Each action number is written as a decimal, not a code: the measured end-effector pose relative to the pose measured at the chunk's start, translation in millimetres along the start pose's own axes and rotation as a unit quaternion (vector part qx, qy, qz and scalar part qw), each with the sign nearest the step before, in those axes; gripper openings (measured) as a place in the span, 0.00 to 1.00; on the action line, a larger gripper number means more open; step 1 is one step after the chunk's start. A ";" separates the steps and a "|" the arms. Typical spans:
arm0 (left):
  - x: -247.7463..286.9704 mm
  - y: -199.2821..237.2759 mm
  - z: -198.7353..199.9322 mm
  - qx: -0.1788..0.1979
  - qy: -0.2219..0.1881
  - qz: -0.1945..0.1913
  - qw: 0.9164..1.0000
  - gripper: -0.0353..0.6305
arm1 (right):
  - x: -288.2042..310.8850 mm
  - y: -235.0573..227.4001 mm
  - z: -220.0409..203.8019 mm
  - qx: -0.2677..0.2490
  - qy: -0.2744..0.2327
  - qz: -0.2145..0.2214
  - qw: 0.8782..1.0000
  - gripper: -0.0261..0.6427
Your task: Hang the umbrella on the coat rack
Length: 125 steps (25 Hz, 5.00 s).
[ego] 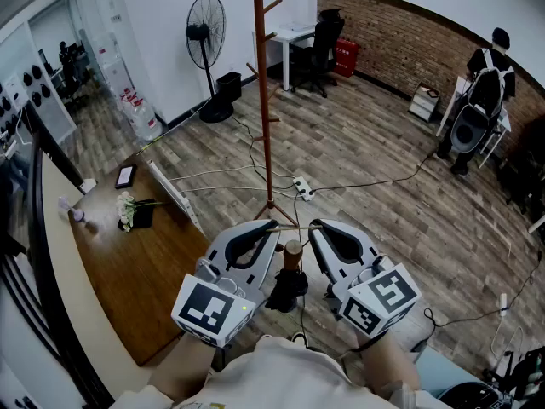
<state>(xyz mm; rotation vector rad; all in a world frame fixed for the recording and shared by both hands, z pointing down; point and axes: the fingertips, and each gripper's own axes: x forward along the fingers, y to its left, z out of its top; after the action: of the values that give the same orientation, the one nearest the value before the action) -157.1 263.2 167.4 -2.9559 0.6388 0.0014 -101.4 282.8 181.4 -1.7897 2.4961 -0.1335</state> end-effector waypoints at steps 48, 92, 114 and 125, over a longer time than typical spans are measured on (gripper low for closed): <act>196.5 60.2 -82.2 -0.033 0.044 -0.011 0.998 0.05 | 101.2 -204.4 -48.7 0.057 0.031 -0.006 0.998 0.05; 441.5 365.8 -327.6 -0.169 0.143 0.073 0.972 0.05 | 466.2 -447.8 -218.2 0.085 0.159 0.064 0.981 0.05; 481.2 422.4 -423.7 -0.257 0.162 0.134 0.943 0.05 | 545.4 -492.7 -300.9 0.105 0.209 0.123 0.964 0.05; 487.2 432.8 -462.7 -0.271 0.172 0.145 0.936 0.06 | 565.6 -476.8 -343.1 0.090 0.225 0.146 0.959 0.06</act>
<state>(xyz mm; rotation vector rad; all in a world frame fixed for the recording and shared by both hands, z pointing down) 97.7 -381.7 564.9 -3.3718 1.3104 -0.3828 130.0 -394.3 572.4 -1.4258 2.8943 -0.8041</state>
